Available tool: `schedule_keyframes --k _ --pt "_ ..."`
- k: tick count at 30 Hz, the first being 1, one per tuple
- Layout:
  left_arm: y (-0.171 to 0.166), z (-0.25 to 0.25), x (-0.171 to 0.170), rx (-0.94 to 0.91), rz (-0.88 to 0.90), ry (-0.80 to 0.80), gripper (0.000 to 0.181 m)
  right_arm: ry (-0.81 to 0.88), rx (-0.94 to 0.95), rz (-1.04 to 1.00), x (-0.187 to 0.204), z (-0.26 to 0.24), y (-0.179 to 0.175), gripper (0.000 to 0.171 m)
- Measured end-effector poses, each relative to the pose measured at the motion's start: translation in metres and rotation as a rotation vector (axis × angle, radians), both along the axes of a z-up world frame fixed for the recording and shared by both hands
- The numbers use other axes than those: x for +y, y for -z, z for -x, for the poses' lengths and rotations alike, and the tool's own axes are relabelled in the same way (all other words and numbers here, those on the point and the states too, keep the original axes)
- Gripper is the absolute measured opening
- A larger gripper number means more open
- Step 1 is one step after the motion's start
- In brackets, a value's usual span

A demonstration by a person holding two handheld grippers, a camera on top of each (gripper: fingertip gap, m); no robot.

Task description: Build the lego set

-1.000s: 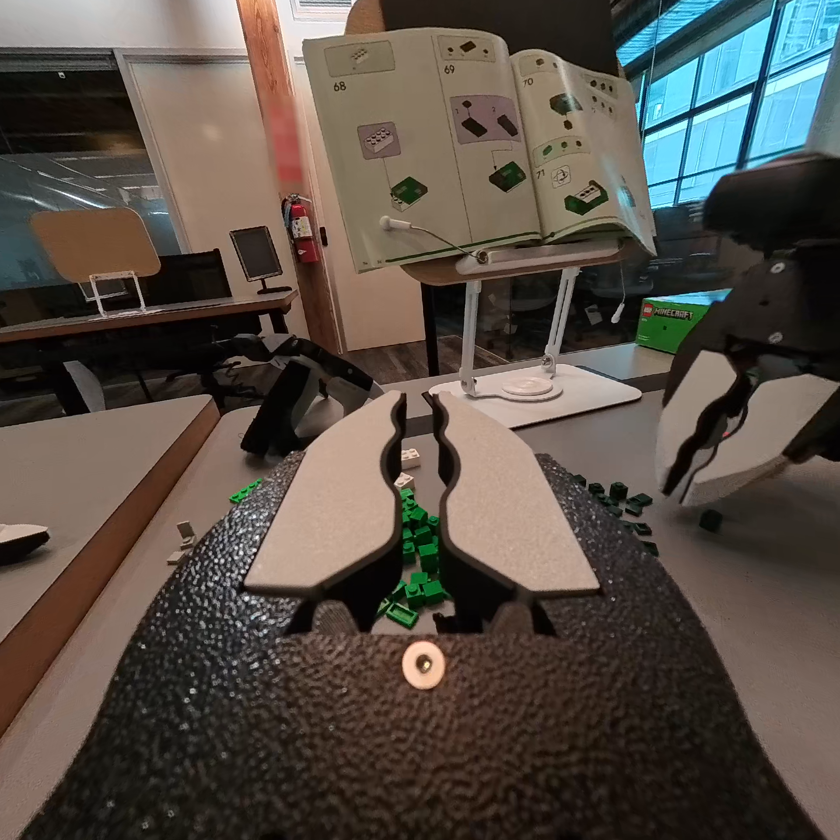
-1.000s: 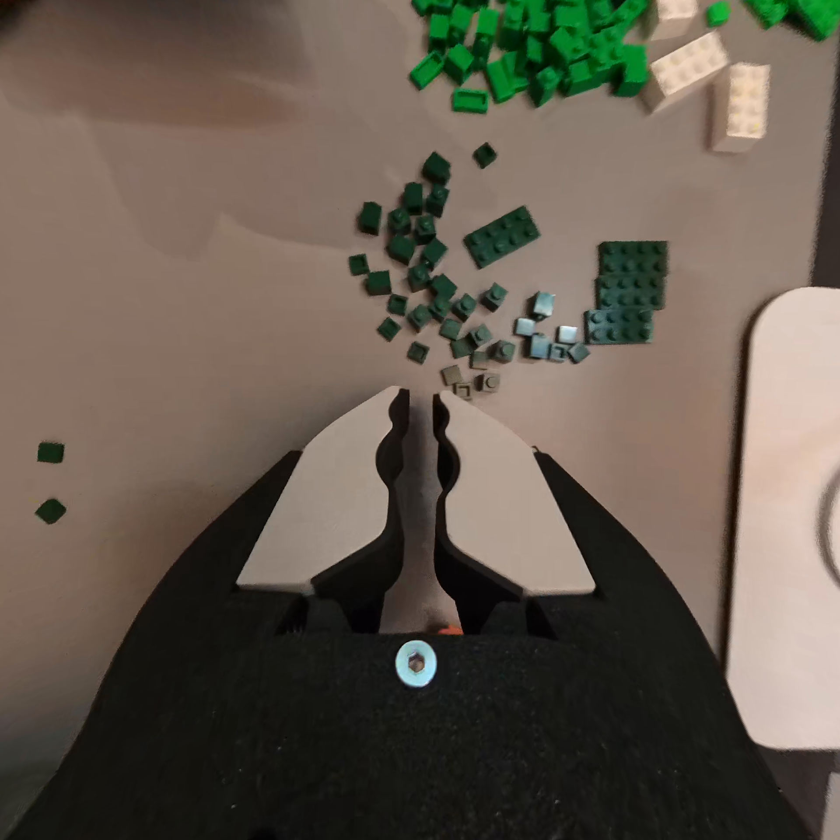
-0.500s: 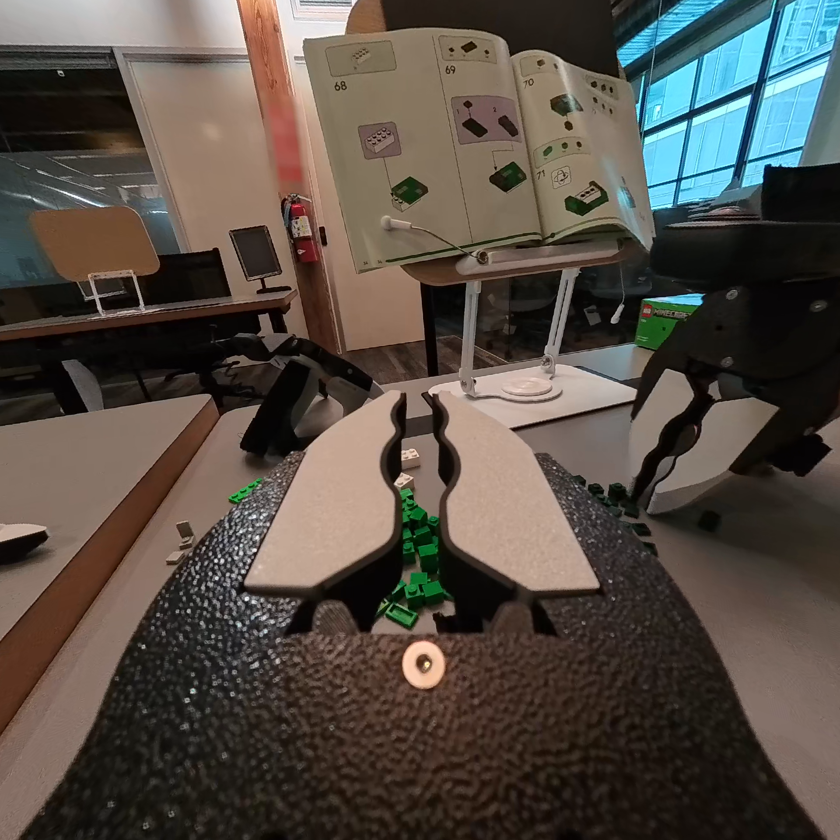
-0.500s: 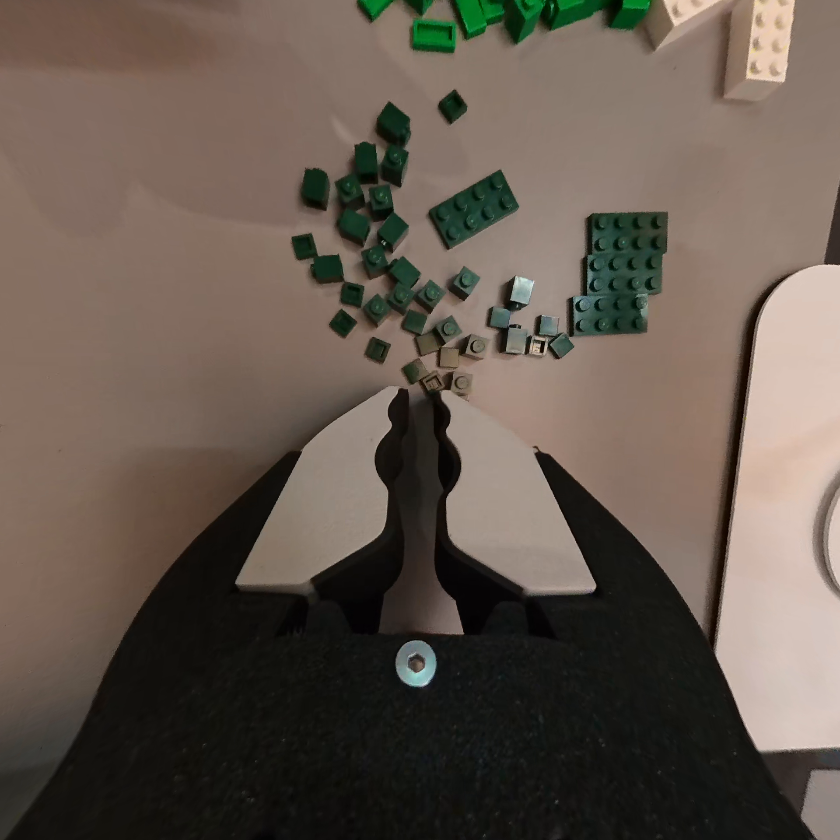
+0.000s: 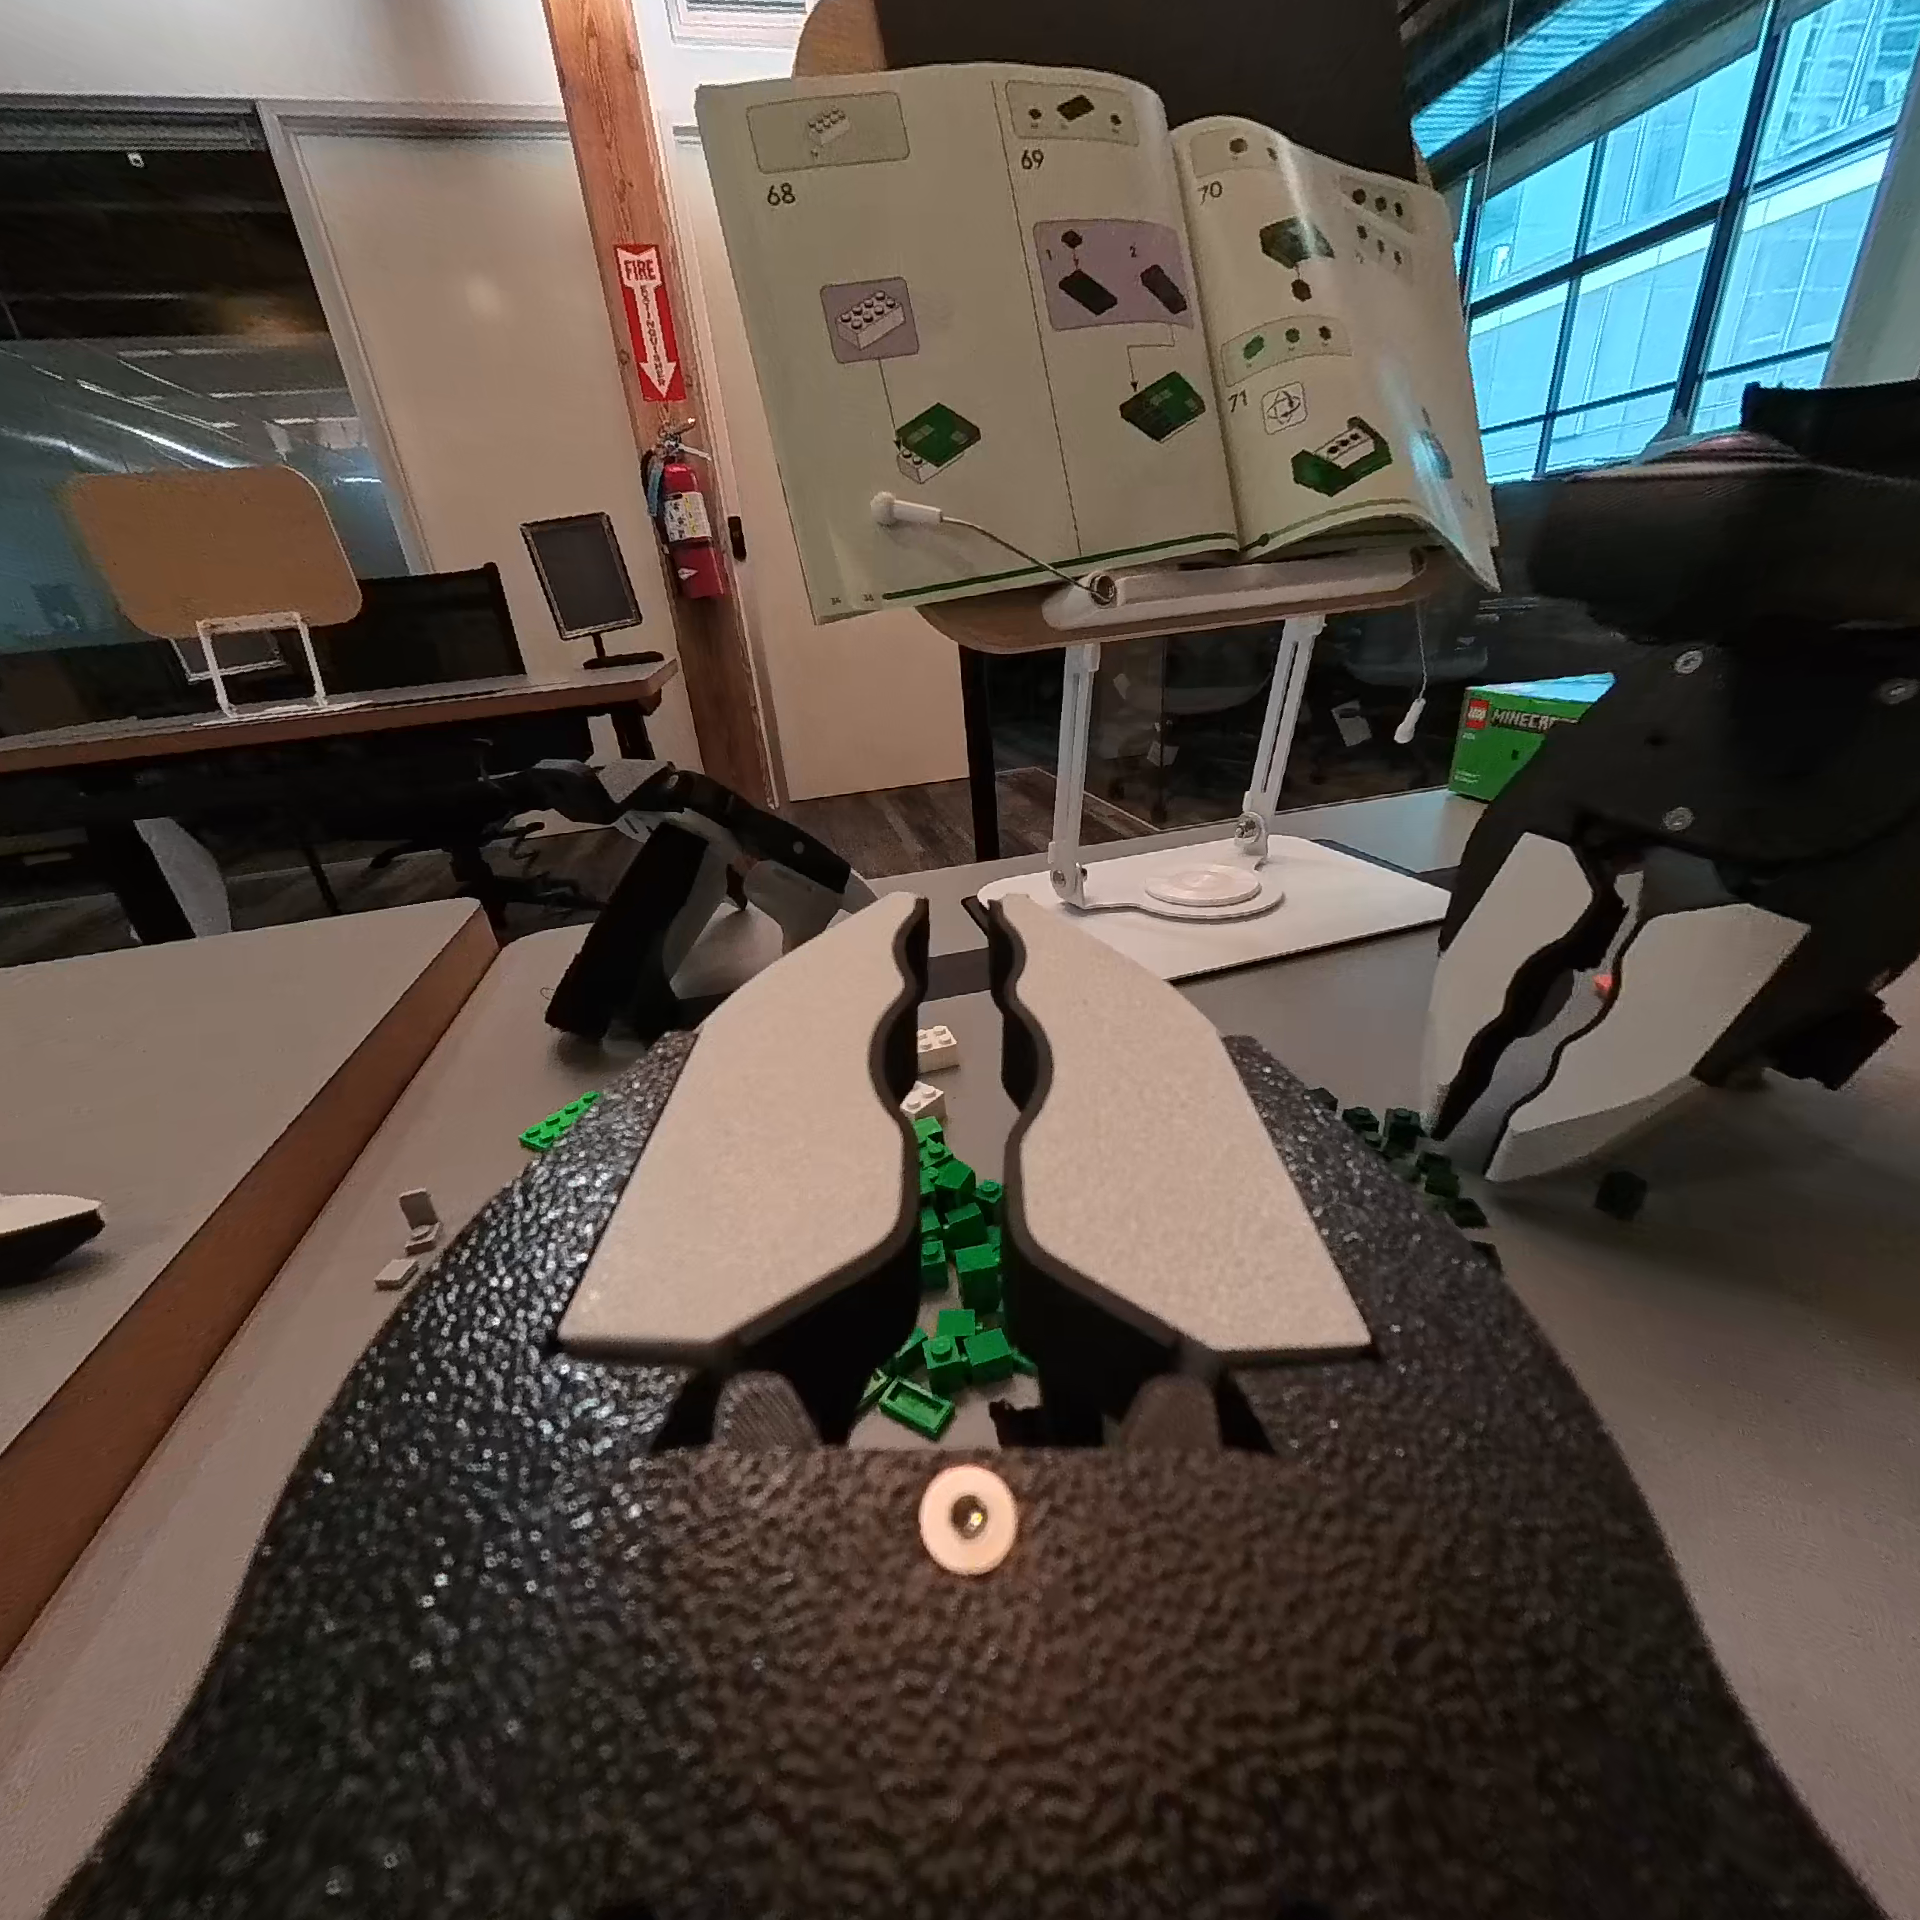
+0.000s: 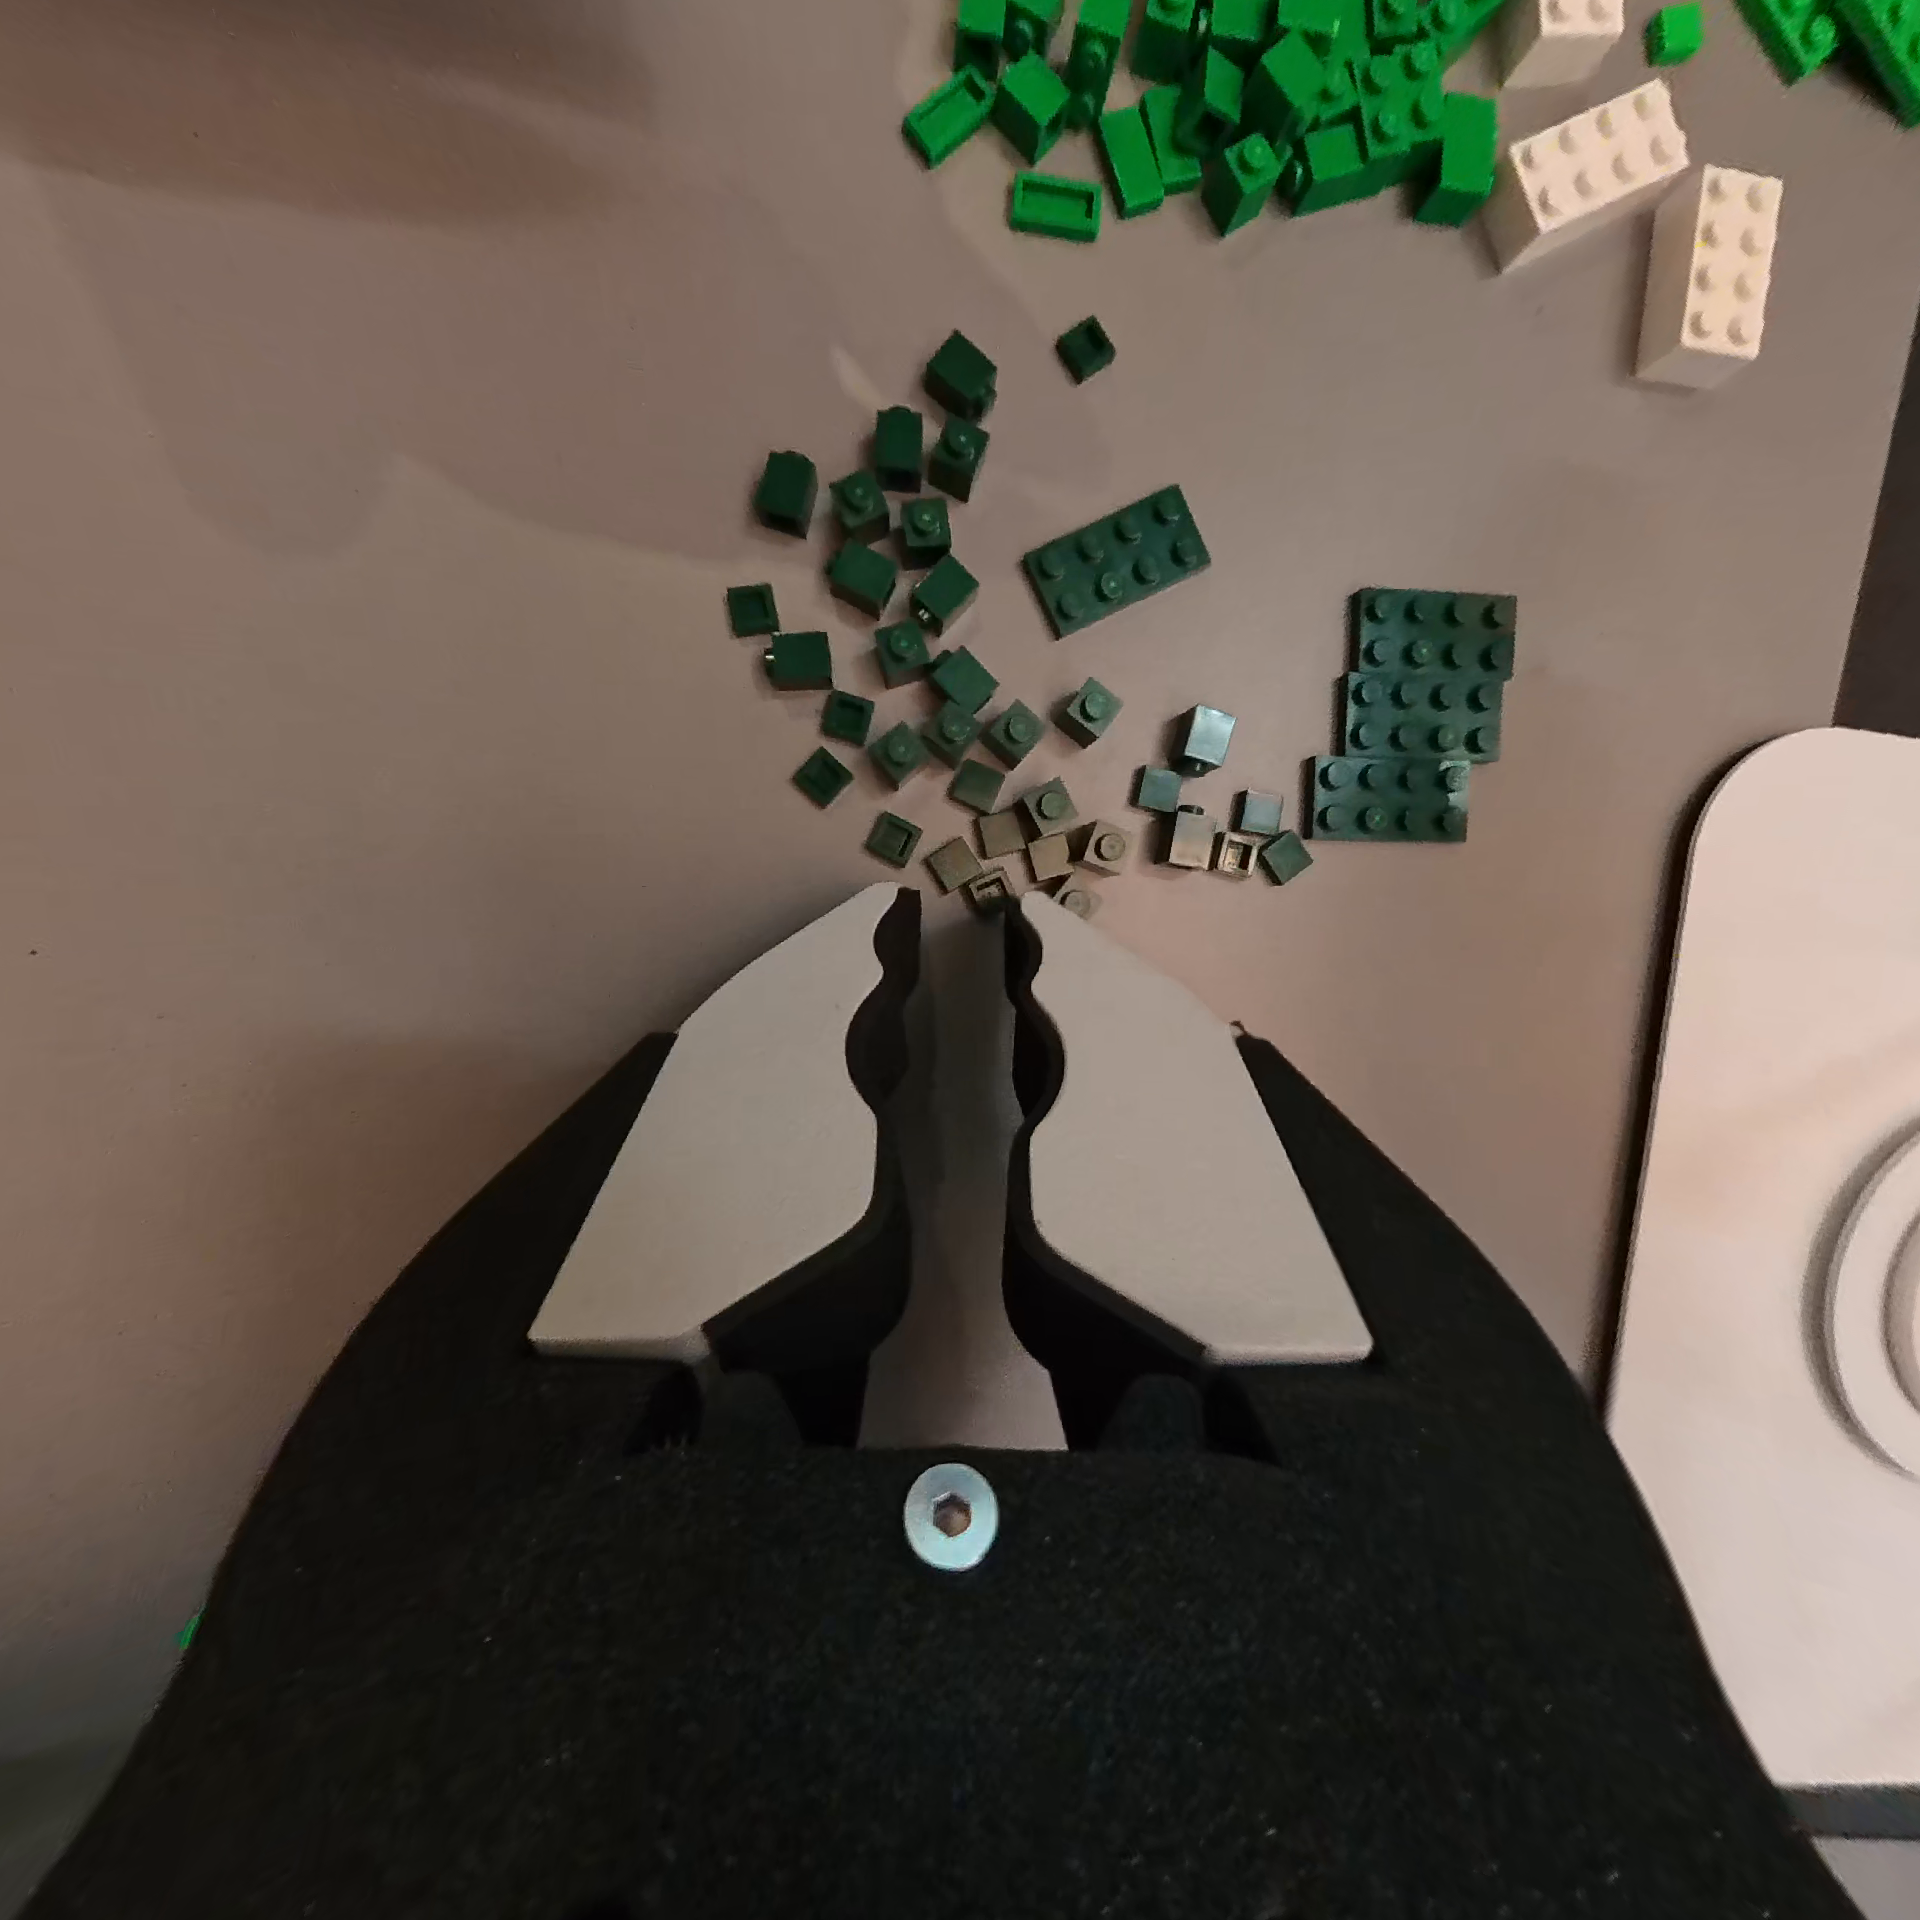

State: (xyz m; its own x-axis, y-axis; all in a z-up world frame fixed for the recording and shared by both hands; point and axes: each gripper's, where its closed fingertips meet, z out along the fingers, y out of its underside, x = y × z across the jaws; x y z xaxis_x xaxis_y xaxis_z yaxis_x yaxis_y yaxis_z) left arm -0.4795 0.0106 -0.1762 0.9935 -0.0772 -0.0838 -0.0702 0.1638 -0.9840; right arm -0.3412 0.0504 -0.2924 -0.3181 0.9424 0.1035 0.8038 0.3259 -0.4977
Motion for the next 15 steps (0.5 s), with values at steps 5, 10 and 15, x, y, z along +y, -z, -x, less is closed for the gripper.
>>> schedule_keyframes --k 5,10,15 --pt "0.0001 0.0 0.0001 0.0 0.0 0.001 0.01 -0.02 -0.027 -0.019 0.0013 0.0012 0.0048 0.015" --pt "0.0 0.0006 0.0 -0.002 0.0 0.0 0.01 -0.06 -0.007 -0.008 -0.0038 0.0055 0.0016 0.013" --pt "0.0001 0.0001 0.0001 0.0 0.001 0.001 0.01 -0.097 -0.017 -0.045 -0.0064 0.0079 0.0027 0.012"
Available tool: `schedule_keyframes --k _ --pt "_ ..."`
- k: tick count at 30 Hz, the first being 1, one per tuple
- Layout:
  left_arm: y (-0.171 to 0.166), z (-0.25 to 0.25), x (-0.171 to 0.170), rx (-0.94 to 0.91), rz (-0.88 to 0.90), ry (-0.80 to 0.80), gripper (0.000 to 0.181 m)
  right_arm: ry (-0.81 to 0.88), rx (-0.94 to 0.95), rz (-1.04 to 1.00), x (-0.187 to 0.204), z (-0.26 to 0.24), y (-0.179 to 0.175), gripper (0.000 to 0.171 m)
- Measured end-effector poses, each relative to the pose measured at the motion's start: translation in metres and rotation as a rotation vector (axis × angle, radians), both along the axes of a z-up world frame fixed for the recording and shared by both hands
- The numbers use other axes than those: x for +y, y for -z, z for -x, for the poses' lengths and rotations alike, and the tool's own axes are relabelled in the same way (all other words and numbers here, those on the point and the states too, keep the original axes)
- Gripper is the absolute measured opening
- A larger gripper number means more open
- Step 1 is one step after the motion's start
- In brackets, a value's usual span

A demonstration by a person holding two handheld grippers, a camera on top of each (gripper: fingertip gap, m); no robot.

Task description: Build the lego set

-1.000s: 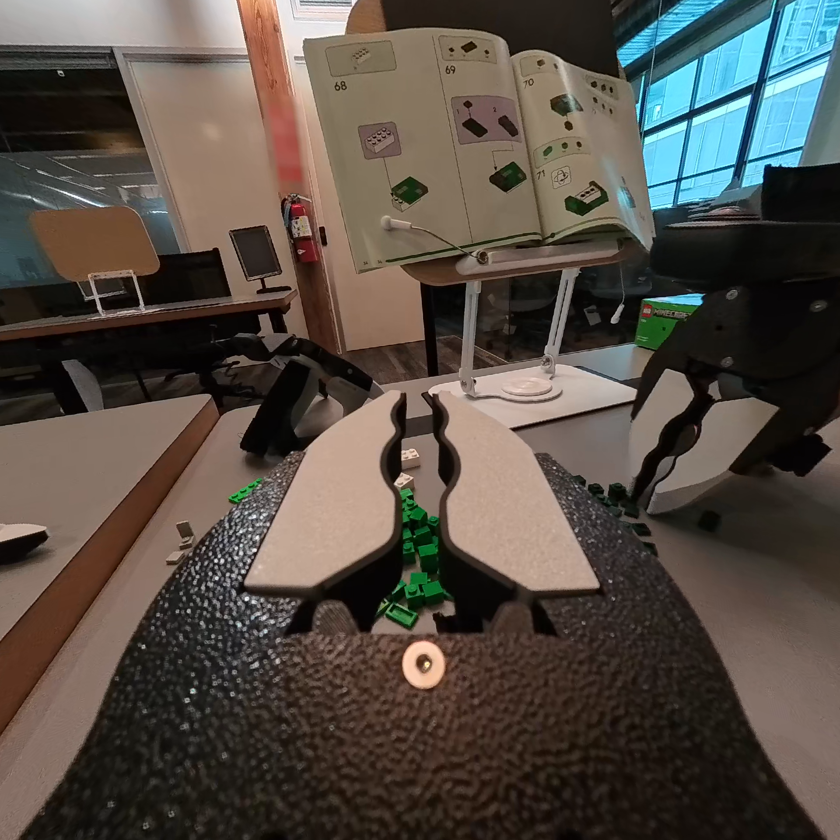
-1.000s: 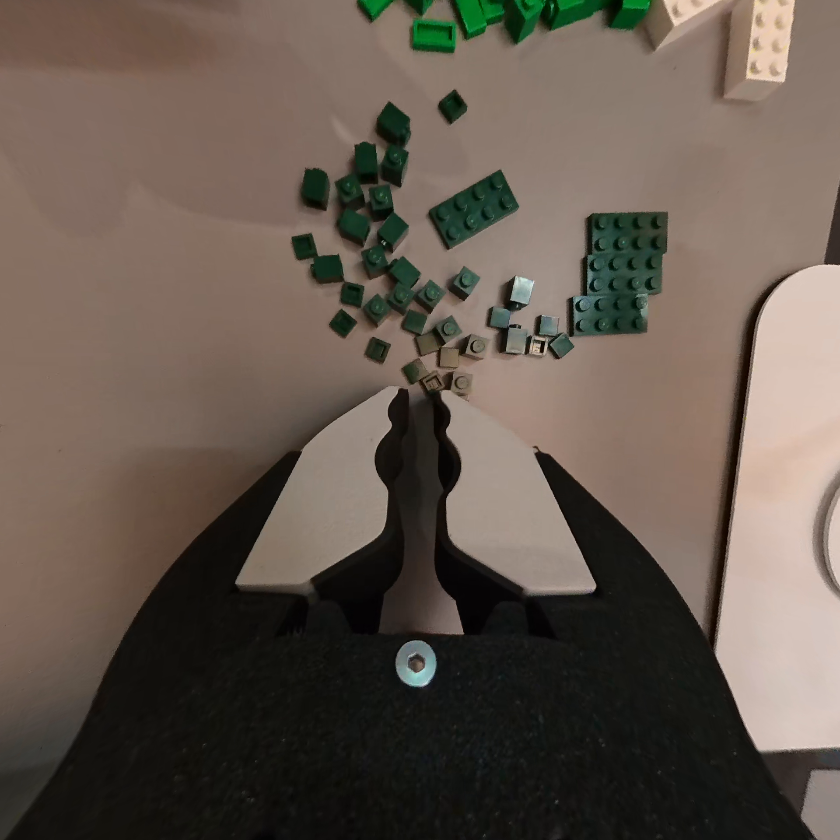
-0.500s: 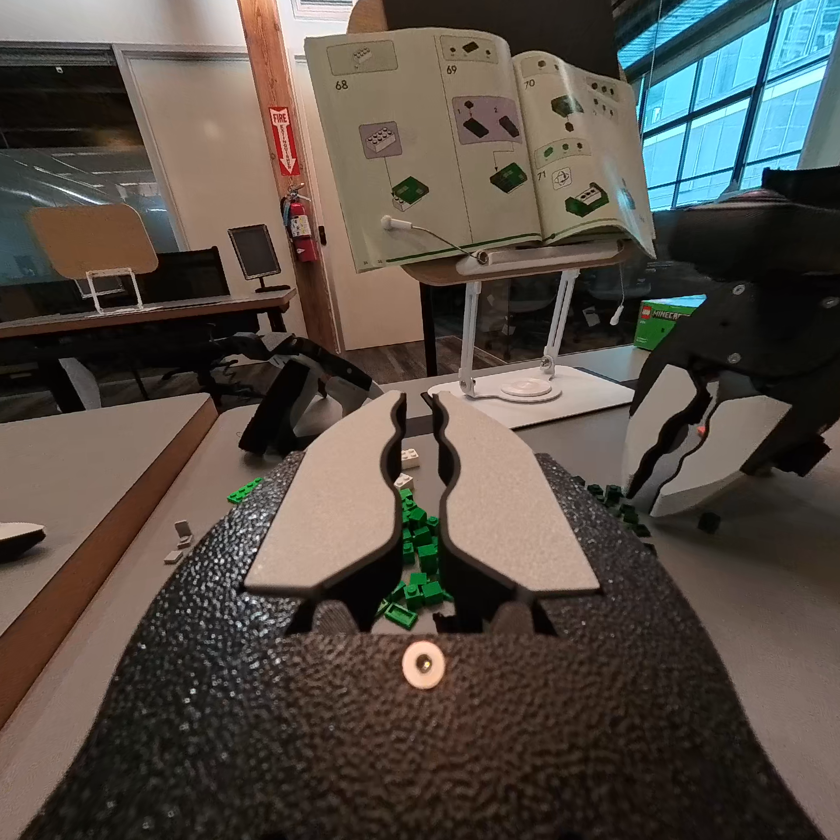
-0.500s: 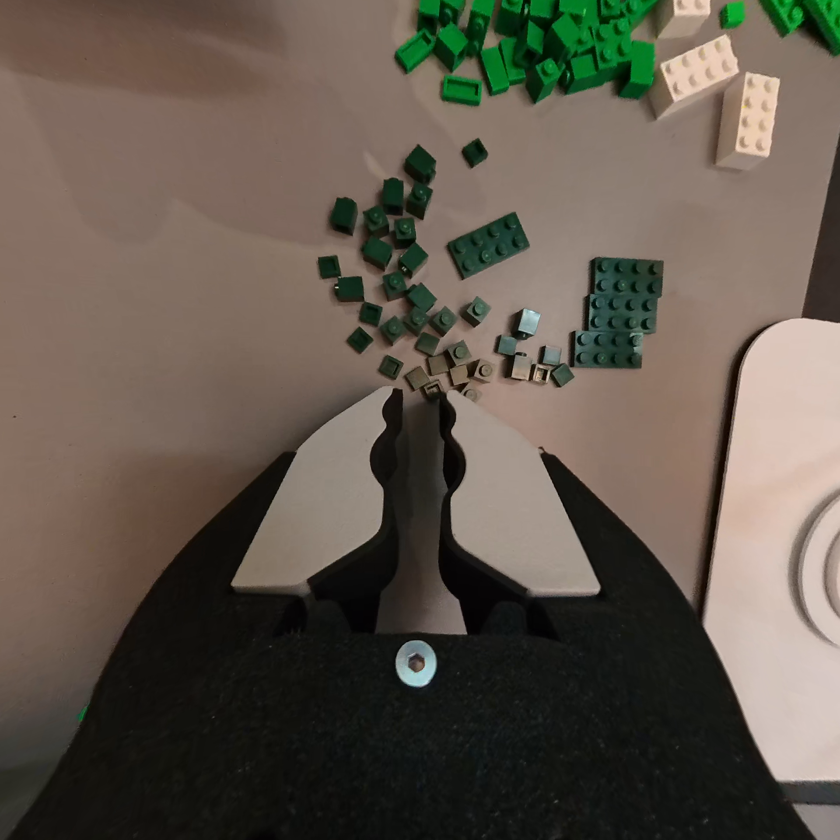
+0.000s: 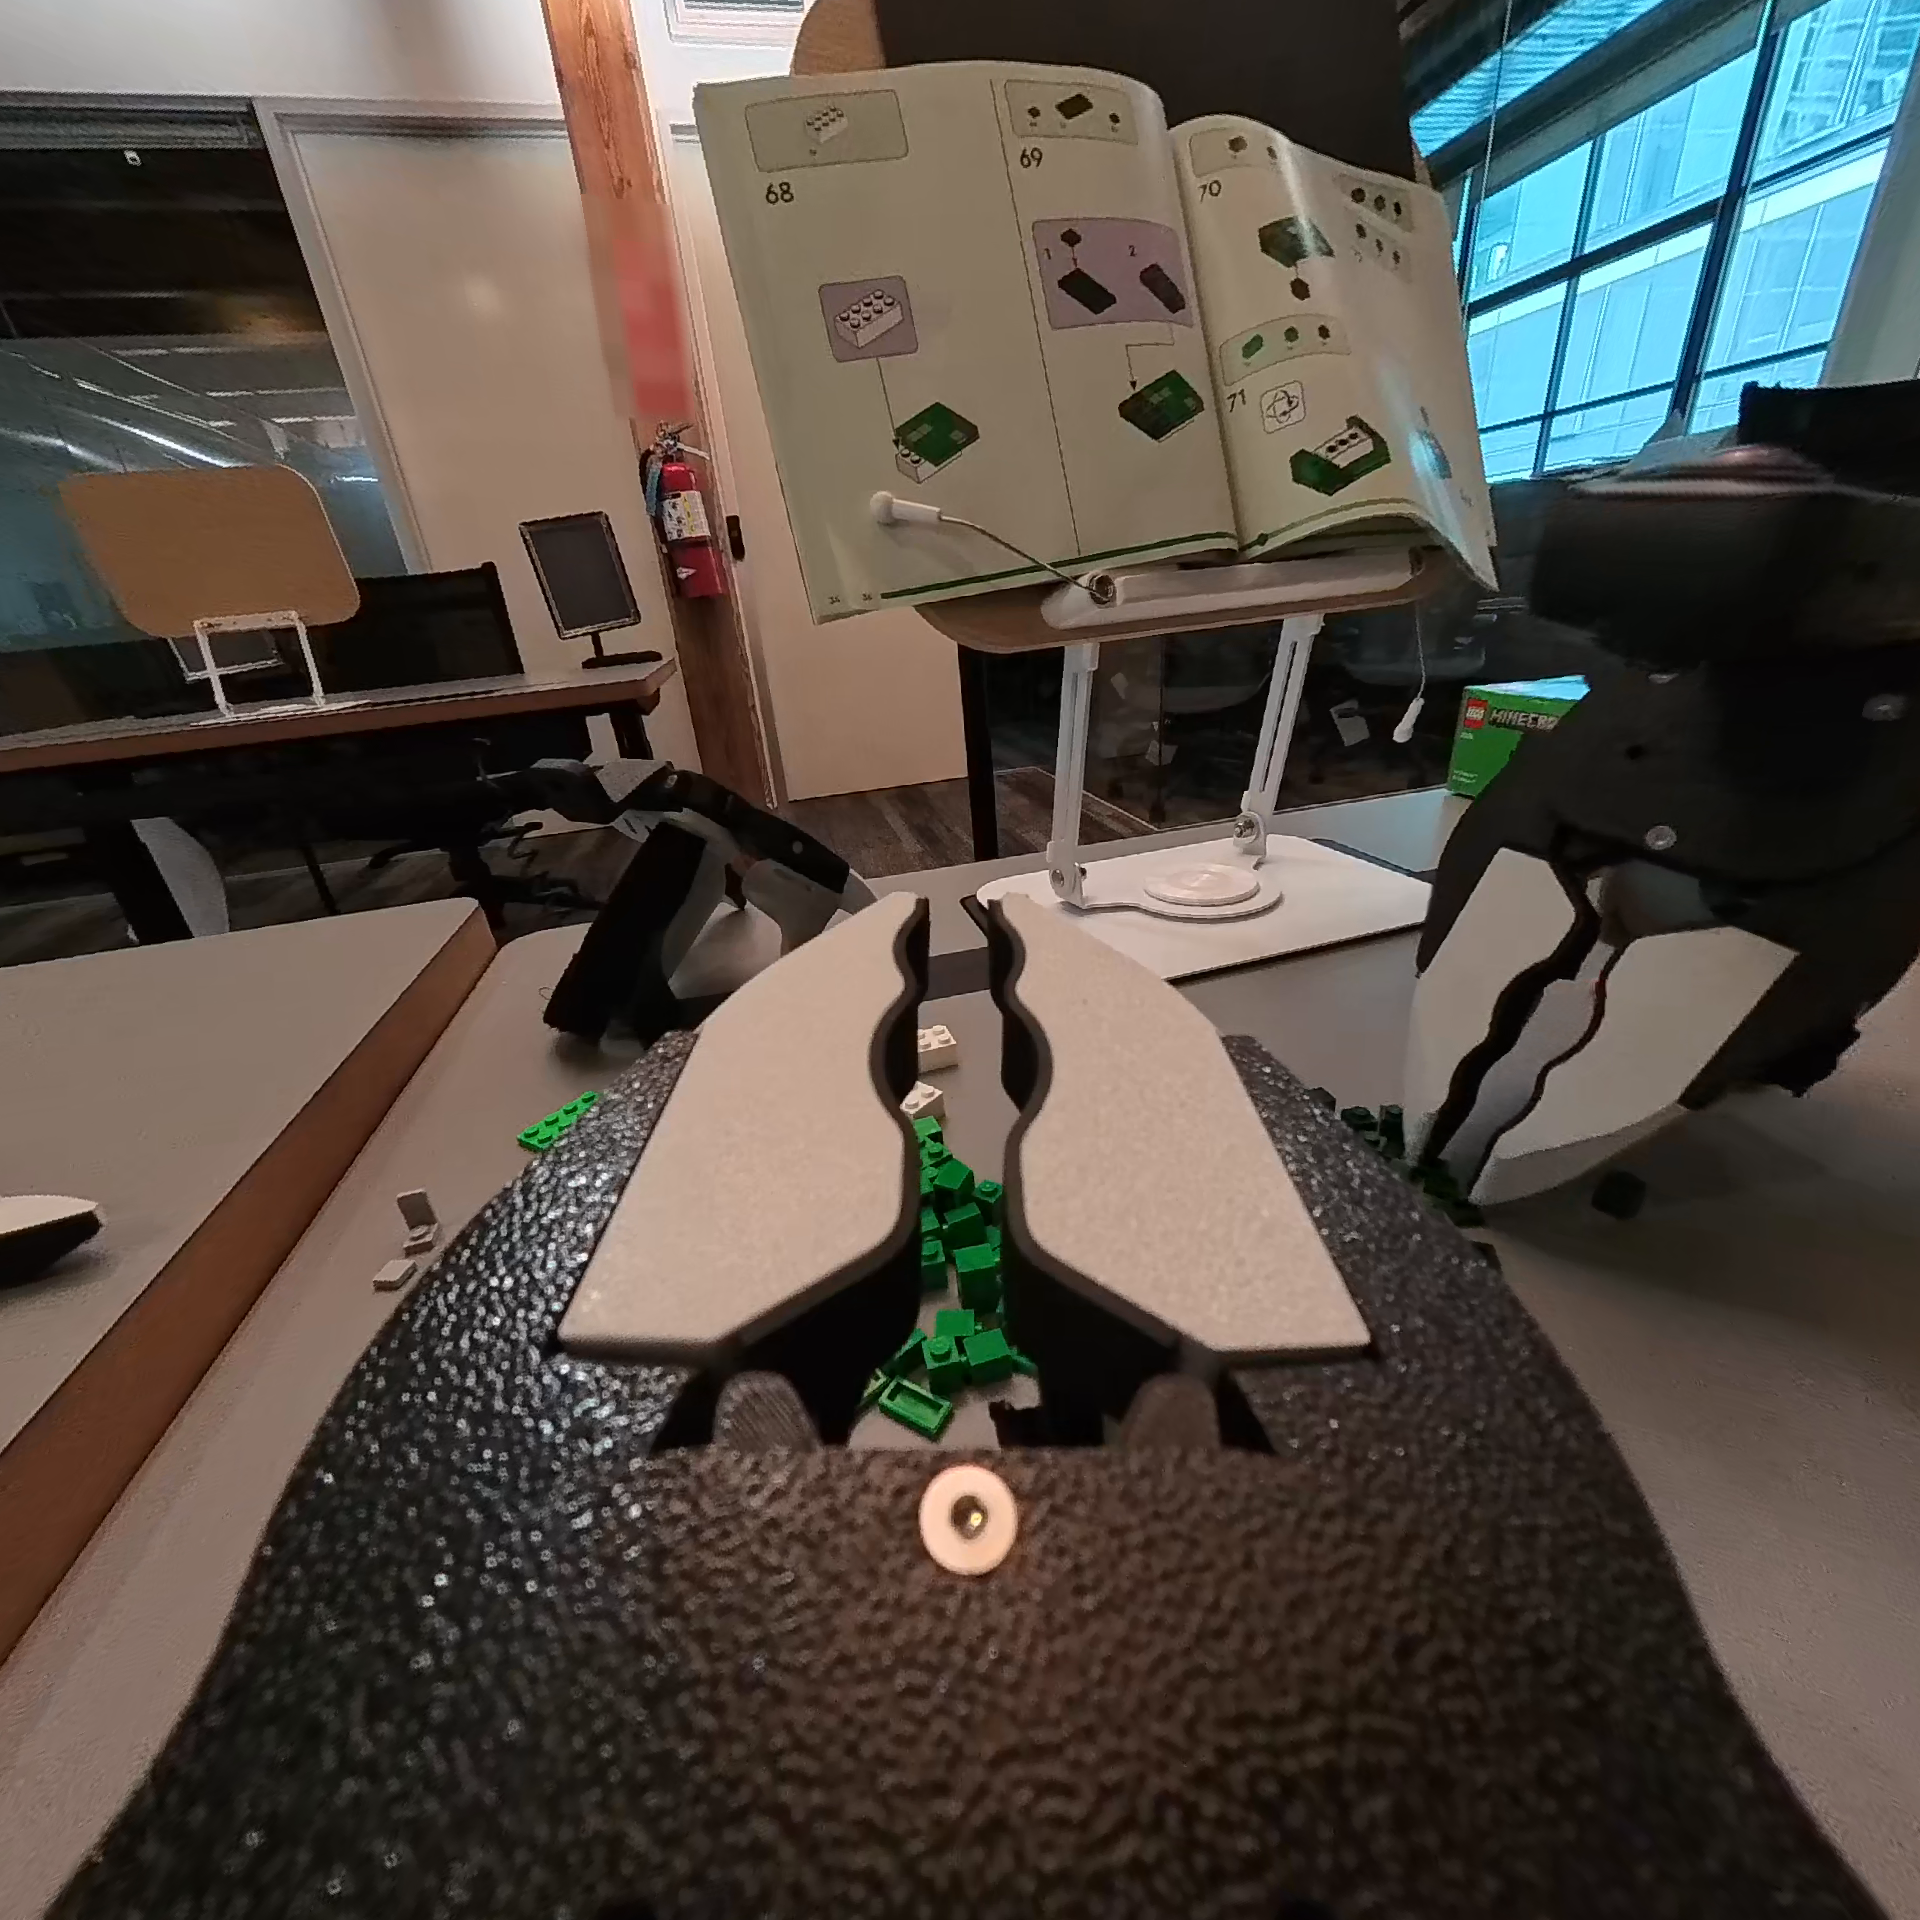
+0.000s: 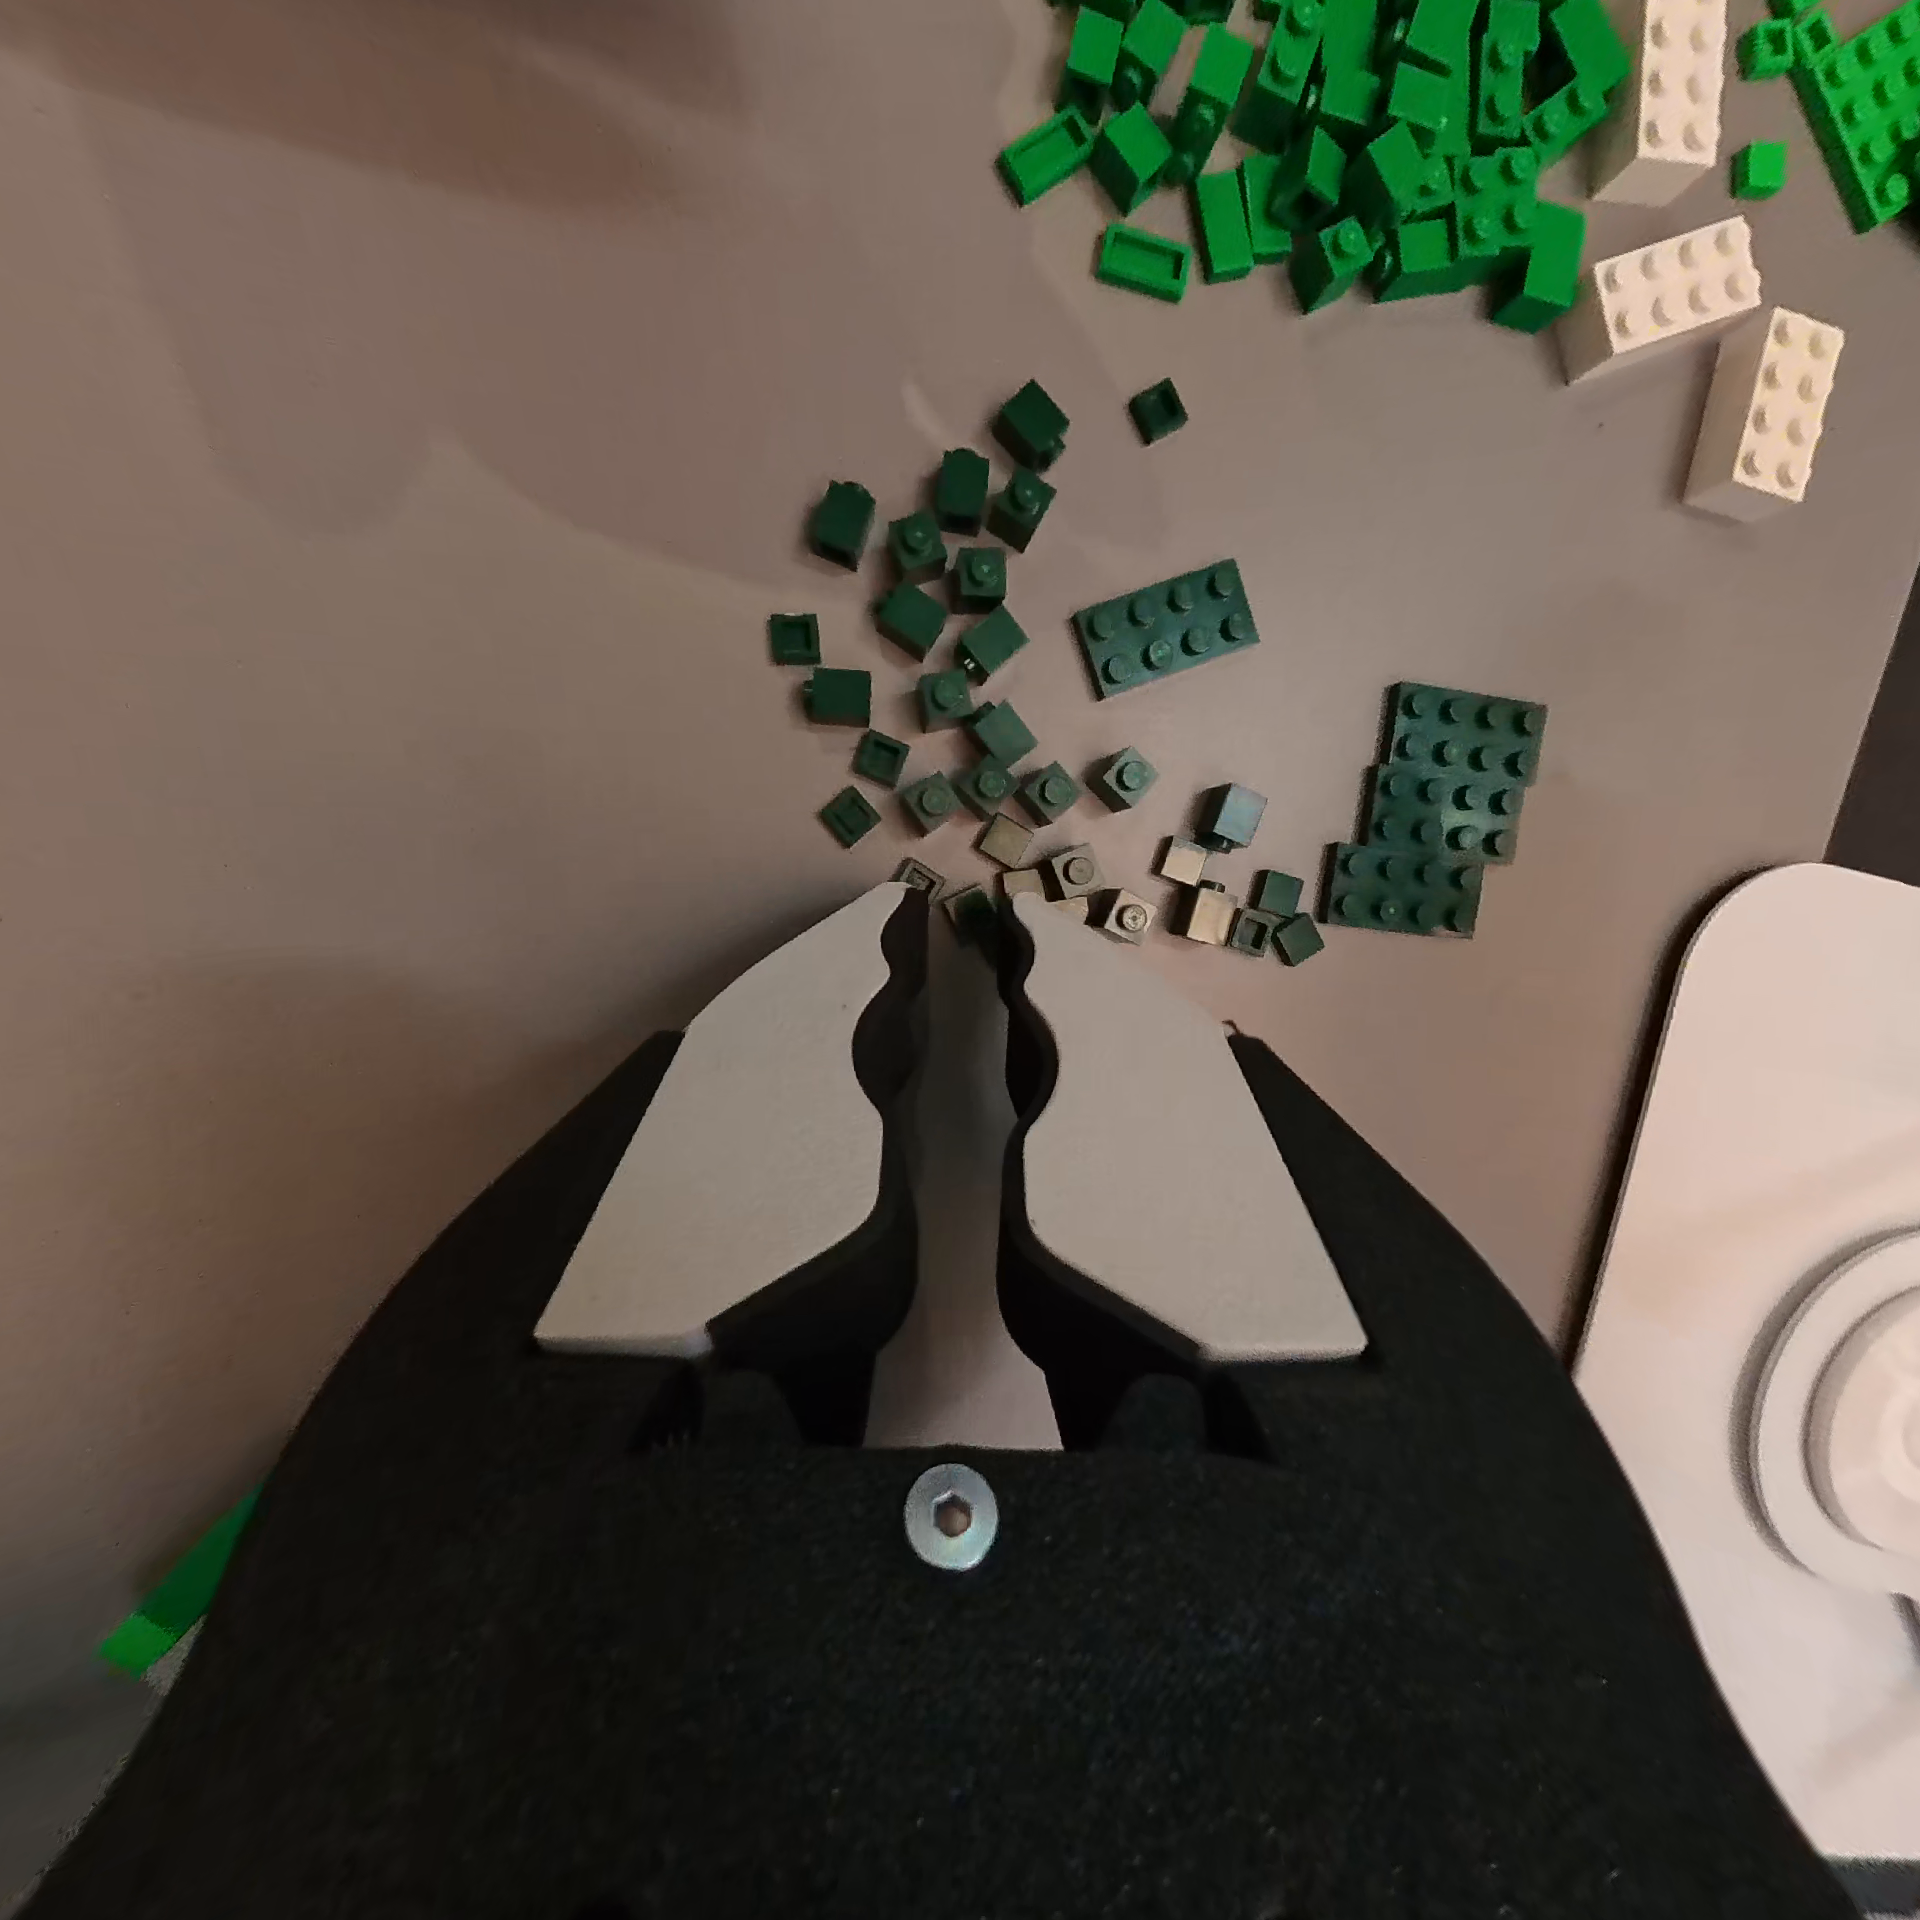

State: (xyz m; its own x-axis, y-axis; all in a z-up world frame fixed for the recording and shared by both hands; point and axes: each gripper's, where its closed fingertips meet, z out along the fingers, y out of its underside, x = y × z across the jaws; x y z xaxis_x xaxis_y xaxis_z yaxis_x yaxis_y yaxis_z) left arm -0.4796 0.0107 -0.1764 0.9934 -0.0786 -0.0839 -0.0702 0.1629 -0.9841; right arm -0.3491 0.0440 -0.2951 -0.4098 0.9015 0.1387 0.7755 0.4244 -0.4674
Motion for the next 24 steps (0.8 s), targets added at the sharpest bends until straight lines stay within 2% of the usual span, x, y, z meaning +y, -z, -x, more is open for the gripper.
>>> schedule_keyframes --k 13,15,24 --pt "0.001 0.0 0.001 -0.003 0.003 0.003 0.01 -0.013 -0.045 -0.014 0.001 -0.003 0.004 0.009" --pt "0.001 0.0 0.001 -0.003 0.003 0.003 0.01 -0.012 -0.048 -0.017 0.001 -0.003 0.005 0.0" --pt "0.001 -0.002 0.001 -0.004 0.004 0.008 0.01 -0.009 -0.004 -0.05 -0.006 -0.014 -0.007 0.0"
